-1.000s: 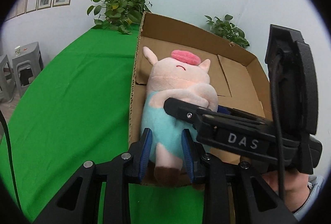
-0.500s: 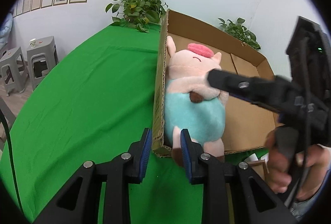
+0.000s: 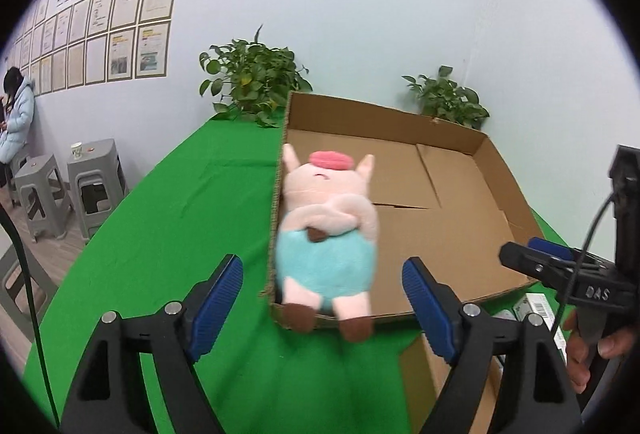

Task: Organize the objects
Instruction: 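Open the left tool to release the pig inside the box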

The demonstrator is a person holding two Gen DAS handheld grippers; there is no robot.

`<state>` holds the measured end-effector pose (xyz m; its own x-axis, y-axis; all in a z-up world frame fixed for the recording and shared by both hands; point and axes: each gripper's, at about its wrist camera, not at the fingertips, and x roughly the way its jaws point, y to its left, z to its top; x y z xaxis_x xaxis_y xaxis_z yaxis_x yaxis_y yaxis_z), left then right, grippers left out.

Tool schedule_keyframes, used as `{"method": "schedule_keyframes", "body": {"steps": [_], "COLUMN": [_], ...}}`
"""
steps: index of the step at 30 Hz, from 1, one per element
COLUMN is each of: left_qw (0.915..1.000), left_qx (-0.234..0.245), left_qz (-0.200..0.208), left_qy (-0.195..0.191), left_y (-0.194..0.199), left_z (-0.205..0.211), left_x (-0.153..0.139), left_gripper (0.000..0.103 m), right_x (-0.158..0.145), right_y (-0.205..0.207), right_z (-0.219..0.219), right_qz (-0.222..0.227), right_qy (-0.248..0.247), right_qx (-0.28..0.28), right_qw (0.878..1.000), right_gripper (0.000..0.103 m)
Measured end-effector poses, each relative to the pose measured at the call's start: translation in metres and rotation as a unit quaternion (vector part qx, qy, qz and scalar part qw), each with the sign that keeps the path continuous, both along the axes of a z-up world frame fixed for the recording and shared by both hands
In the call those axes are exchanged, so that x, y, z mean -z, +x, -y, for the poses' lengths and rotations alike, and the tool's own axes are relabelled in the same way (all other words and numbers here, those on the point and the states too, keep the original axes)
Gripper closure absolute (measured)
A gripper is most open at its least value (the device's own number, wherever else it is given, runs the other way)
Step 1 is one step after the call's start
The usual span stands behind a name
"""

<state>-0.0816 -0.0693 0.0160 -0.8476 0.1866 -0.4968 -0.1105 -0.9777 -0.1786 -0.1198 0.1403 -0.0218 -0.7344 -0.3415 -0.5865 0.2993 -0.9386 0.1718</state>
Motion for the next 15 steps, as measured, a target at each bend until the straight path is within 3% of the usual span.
{"method": "schedule_keyframes", "body": {"steps": [3, 6, 9, 10, 11, 15], "left_qw": [0.9997, 0.9996, 0.999, 0.9987, 0.9983, 0.9963], "left_qx": [0.017, 0.019, 0.034, 0.039, 0.044, 0.069], "left_qz": [0.013, 0.019, 0.027, 0.03, 0.035, 0.052], "left_qy": [0.01, 0.004, -0.006, -0.009, -0.012, -0.004], "left_y": [0.0, 0.004, 0.01, 0.013, 0.017, 0.031], "left_z": [-0.01, -0.019, -0.029, -0.032, -0.034, -0.035], "left_x": [-0.002, -0.002, 0.001, 0.001, 0.002, 0.002], "left_gripper": [0.021, 0.021, 0.022, 0.023, 0.023, 0.033], "right_x": [-0.014, -0.007, 0.0, 0.002, 0.004, 0.01], "right_y": [0.012, 0.024, 0.036, 0.039, 0.044, 0.069], "right_z": [-0.014, -0.026, -0.031, -0.032, -0.033, -0.046], "right_qz": [0.005, 0.02, 0.029, 0.03, 0.033, 0.054], "right_qy": [-0.012, -0.017, -0.017, -0.013, -0.012, -0.033], "right_qx": [-0.004, -0.007, -0.011, -0.014, -0.018, -0.052], "right_qw": [1.0, 1.0, 0.999, 0.999, 0.999, 0.997], "right_gripper": [0.004, 0.018, 0.045, 0.064, 0.071, 0.071]}}
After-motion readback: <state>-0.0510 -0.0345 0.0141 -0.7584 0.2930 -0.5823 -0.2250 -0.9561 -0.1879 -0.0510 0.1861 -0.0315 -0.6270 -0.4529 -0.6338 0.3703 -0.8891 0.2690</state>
